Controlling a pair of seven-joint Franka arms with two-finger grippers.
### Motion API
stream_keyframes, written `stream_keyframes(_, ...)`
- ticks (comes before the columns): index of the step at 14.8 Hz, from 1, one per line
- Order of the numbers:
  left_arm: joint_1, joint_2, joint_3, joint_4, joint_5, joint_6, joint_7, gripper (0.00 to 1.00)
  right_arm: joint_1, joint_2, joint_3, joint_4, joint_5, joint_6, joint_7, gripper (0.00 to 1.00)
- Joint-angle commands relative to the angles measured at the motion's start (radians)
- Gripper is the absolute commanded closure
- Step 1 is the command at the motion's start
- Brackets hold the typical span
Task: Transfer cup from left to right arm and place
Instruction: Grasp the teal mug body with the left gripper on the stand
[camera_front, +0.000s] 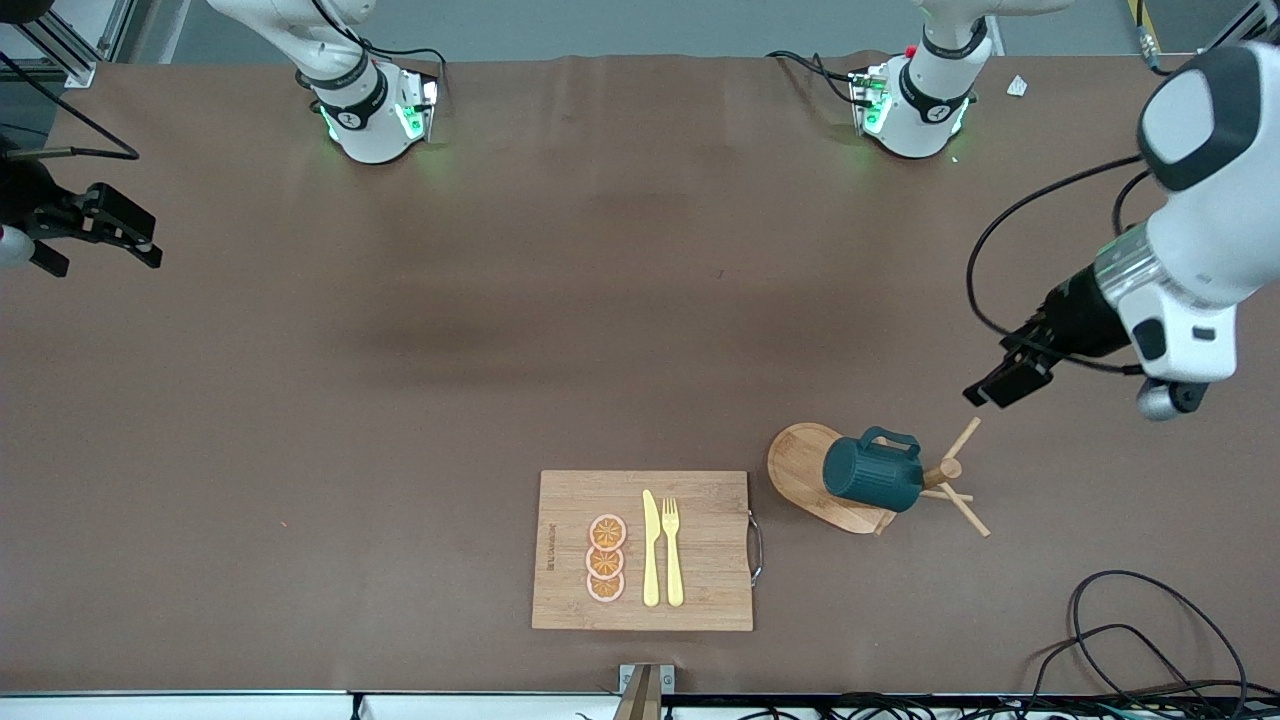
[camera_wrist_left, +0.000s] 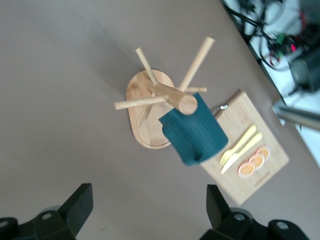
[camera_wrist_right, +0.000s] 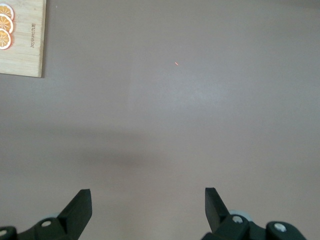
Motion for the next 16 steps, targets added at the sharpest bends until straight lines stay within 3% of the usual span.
stream_keyframes(1,-0.044,0.078,0.0,0.02,-0.013,0.054,-0.197,0.01,0.001,-0.016,0.001,0.001,0.012,-0.023,-0.008,0.0)
stream_keyframes(4,-0.077,0.146,0.0,0.023,-0.039,0.128,-0.336,0.01,0.0,-0.016,0.001,0.012,0.012,-0.028,-0.011,0.0)
stream_keyframes(9,-0.066,0.212,0.0,0.026,-0.137,0.195,-0.348,0.01,0.001,-0.016,0.001,0.012,0.012,-0.028,-0.01,0.0)
stream_keyframes(16,-0.075,0.269,-0.001,0.046,-0.147,0.266,-0.348,0.0,0.006,-0.007,0.003,0.012,0.013,-0.006,0.002,0.0)
